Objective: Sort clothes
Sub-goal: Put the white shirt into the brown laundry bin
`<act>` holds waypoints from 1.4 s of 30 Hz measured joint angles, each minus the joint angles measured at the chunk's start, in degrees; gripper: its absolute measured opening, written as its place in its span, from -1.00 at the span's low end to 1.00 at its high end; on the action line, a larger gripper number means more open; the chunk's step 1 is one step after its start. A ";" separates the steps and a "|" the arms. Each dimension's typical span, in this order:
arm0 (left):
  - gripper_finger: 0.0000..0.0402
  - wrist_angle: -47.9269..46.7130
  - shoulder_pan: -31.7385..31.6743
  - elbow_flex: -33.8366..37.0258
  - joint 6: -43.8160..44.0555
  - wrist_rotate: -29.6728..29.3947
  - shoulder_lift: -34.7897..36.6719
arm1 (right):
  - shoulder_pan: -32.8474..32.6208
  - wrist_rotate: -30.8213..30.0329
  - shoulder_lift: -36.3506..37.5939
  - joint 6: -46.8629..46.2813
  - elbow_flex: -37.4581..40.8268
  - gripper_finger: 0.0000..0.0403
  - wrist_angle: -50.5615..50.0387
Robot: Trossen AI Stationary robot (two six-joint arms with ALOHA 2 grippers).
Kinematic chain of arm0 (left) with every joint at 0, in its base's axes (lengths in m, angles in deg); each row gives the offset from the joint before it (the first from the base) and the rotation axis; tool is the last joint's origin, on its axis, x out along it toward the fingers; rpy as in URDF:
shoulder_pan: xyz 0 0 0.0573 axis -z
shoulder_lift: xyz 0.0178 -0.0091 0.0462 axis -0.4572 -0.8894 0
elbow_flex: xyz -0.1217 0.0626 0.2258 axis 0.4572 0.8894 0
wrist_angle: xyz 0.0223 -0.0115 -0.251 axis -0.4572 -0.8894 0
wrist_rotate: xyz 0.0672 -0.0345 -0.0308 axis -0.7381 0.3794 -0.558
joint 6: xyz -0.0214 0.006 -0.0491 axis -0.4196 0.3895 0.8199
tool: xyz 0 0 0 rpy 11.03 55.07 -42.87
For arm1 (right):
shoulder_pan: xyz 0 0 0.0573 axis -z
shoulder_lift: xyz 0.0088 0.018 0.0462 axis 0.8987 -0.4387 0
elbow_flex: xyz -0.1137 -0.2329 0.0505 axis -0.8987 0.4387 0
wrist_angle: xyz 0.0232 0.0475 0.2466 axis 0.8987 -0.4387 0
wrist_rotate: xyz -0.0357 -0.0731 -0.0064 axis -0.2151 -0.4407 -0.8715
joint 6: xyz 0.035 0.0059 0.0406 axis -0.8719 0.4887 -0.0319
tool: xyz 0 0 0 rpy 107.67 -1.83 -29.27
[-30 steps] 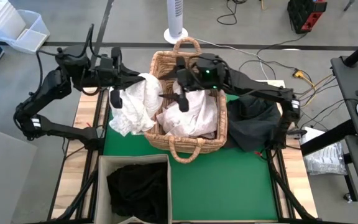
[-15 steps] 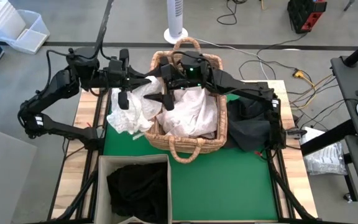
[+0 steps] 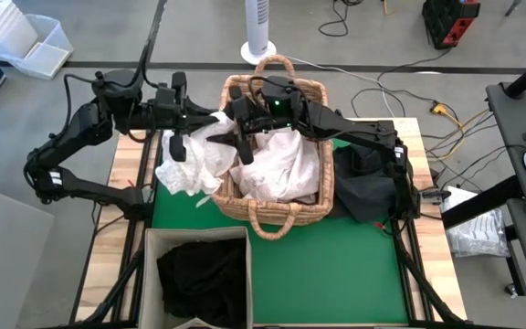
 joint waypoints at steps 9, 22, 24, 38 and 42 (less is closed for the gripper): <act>-0.71 -3.38 -0.02 -0.41 1.11 0.02 -0.08 | -0.10 0.86 0.09 3.61 -0.04 -0.84 -0.58; 0.31 -8.71 -0.07 -0.68 0.69 -14.48 4.52 | 0.27 -1.98 3.93 6.24 -0.04 -0.85 -6.47; 0.37 -9.41 -0.07 -0.68 0.36 -15.98 5.66 | 0.45 -3.68 5.24 7.31 -0.04 -0.85 -8.12; 0.44 -15.40 -0.07 -0.61 0.70 -16.63 10.90 | 1.09 -17.78 14.78 13.72 -0.09 -0.85 -17.84; 0.44 -18.48 -0.07 -0.59 1.03 -16.63 11.01 | 1.34 -24.08 16.22 16.26 -0.08 -0.85 -20.27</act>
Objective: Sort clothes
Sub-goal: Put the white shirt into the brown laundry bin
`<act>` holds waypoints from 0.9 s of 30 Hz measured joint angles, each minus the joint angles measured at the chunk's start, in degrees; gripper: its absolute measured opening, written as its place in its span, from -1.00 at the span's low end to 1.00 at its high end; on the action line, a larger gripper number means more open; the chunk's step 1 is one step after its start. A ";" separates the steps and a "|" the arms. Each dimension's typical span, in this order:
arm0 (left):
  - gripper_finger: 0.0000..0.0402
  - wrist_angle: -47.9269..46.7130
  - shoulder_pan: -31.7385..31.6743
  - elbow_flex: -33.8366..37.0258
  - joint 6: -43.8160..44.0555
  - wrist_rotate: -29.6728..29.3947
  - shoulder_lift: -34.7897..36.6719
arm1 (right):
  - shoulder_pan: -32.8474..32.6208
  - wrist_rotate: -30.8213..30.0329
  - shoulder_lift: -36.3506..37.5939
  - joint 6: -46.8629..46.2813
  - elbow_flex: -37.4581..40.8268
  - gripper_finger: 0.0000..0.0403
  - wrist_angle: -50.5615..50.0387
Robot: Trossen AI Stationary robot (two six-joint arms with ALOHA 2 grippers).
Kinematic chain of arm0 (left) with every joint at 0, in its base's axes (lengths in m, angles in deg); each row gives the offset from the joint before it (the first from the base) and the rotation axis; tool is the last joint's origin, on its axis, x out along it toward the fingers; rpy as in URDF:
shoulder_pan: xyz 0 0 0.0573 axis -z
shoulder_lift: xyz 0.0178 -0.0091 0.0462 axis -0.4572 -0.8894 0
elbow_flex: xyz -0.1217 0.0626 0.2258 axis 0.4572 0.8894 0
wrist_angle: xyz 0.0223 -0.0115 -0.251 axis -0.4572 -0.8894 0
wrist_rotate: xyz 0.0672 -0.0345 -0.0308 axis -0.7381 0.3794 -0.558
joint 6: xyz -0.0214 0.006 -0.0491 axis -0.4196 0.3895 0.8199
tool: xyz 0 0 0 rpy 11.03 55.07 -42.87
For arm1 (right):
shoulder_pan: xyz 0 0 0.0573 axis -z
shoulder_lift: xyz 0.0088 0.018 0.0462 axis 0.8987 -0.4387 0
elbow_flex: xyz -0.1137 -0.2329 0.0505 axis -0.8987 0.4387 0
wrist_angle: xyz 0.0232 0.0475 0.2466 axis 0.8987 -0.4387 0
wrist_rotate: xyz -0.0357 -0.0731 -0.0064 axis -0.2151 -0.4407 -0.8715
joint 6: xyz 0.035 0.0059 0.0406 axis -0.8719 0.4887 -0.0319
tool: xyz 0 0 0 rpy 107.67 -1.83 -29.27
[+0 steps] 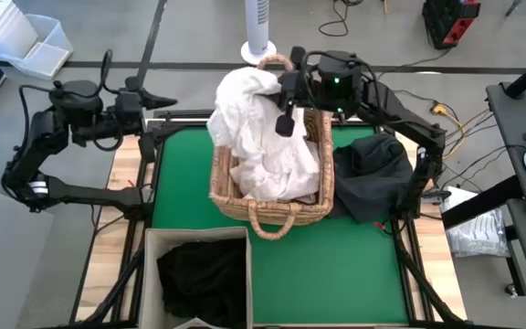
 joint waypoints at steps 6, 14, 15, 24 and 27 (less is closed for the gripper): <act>0.44 -2.06 0.00 0.04 1.16 0.02 -0.26 | 2.75 -2.74 0.50 0.55 0.00 -0.85 -2.59; 0.44 -4.66 0.00 1.46 2.52 0.07 -0.37 | 8.57 -2.70 0.50 -2.70 0.25 -0.85 -8.12; 0.44 -4.67 0.00 1.75 2.76 0.09 -0.37 | 9.13 -2.72 0.29 -3.19 0.32 -0.85 -8.84; 0.44 -5.10 0.00 6.75 4.97 0.15 -0.08 | 11.57 -2.40 -3.66 -5.13 0.48 -0.85 -13.11; 0.44 -5.01 0.02 8.65 7.14 0.17 0.24 | 11.64 -2.06 -5.28 -5.13 0.52 -0.85 -12.39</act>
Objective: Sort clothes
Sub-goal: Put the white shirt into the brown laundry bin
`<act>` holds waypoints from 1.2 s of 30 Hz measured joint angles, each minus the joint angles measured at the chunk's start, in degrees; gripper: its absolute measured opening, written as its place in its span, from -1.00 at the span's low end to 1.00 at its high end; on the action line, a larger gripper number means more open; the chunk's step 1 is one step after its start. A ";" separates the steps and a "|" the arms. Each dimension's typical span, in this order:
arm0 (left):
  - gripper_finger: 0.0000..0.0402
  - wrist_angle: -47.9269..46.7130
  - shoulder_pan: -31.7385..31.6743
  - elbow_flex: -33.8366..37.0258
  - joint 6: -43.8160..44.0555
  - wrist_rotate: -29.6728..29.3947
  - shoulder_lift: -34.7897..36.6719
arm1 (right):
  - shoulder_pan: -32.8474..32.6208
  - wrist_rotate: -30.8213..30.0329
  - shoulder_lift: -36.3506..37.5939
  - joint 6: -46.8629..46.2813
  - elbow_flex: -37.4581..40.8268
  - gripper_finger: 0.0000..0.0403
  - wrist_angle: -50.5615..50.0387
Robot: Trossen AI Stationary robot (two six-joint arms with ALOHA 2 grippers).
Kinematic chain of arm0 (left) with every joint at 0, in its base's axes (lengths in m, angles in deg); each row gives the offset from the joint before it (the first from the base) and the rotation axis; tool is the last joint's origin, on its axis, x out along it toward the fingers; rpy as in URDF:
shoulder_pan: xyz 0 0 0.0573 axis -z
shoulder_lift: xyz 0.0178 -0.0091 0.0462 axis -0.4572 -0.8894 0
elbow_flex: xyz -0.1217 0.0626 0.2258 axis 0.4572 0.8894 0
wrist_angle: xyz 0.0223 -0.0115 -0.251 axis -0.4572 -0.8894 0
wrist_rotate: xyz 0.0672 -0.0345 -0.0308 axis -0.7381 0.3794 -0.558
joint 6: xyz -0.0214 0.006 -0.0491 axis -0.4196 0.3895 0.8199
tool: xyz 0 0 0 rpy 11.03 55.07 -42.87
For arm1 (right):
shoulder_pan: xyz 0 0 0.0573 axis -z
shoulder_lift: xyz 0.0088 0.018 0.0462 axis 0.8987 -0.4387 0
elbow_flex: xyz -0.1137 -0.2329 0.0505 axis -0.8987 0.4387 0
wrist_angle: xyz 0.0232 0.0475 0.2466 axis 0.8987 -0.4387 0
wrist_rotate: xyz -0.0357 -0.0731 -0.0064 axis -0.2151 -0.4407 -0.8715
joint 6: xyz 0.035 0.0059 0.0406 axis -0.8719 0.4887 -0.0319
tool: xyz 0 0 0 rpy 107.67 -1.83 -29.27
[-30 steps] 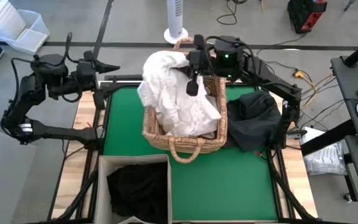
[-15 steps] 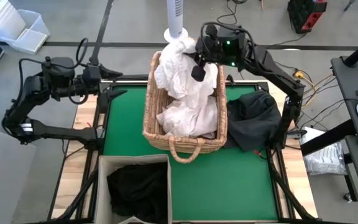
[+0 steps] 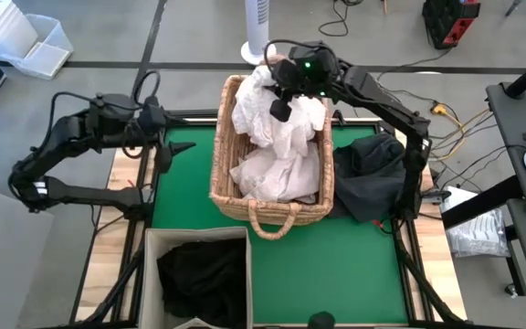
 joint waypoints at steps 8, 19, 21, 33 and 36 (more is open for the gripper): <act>0.44 3.70 0.50 7.86 5.65 0.03 2.98 | 0.17 0.07 -4.15 1.38 0.00 -0.85 0.27; 0.44 17.82 1.81 20.17 10.09 1.50 11.50 | 2.42 2.87 -7.90 0.14 0.00 -0.85 -2.32; 0.44 18.82 1.84 21.31 10.11 1.63 12.61 | 2.67 5.34 -8.10 -0.59 0.00 -0.85 -3.84; 0.44 19.90 1.90 23.35 10.08 2.04 14.56 | 2.51 17.92 -8.86 0.82 0.02 -0.85 -21.71; 0.44 19.90 1.90 23.38 9.78 2.04 14.56 | 1.80 25.14 -8.88 0.95 0.04 -0.82 -24.96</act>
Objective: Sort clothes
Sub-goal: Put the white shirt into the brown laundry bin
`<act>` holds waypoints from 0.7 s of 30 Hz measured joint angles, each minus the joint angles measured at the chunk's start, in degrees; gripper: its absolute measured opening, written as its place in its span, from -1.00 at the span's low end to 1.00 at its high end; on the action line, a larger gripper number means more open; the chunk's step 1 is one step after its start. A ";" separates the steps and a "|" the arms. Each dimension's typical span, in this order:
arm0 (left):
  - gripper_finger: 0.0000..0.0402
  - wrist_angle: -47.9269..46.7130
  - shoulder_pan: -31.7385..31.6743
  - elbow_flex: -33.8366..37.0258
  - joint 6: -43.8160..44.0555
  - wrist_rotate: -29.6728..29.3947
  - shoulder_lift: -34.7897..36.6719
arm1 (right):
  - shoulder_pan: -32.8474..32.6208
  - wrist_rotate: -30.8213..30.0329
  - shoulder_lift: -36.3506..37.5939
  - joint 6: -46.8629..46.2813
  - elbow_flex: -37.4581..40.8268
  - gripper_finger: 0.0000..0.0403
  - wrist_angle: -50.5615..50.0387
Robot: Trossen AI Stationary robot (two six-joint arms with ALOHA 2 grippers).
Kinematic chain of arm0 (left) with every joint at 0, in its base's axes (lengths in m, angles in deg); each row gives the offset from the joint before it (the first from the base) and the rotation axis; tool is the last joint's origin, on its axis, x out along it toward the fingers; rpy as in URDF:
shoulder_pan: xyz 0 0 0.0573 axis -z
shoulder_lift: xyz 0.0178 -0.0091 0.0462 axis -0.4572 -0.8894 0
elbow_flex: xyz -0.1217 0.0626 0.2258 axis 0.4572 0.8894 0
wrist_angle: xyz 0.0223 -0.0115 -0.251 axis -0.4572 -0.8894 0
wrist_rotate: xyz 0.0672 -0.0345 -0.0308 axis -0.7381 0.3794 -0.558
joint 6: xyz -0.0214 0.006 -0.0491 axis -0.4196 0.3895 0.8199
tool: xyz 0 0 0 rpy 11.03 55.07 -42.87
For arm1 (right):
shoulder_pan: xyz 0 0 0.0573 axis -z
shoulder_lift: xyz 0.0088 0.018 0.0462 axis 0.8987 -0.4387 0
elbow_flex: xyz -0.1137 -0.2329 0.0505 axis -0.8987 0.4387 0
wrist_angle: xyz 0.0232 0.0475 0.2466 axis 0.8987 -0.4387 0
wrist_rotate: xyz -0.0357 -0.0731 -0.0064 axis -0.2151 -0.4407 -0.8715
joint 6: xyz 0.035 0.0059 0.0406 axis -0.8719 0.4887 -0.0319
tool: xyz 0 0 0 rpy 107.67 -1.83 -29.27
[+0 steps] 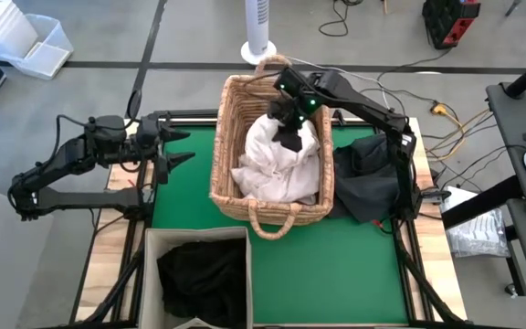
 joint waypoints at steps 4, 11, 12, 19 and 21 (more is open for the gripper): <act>0.44 -0.13 0.00 0.20 -0.14 0.09 0.00 | -1.75 2.22 0.00 0.62 0.00 -0.80 -2.45; 0.44 -0.50 0.09 0.42 -0.22 1.49 -0.07 | -6.22 2.18 0.00 6.94 0.02 -0.82 -8.31; 0.44 -0.48 0.12 0.48 -0.38 1.49 -0.07 | -6.82 2.18 0.00 7.61 0.02 -0.80 -8.84; 0.44 -0.50 0.13 0.71 -0.40 1.49 -0.11 | -10.48 2.20 0.02 12.26 0.02 -0.62 -10.27; 0.44 -0.52 0.13 0.84 -0.39 1.49 -0.11 | -10.95 2.20 0.04 11.98 0.02 -0.56 -9.70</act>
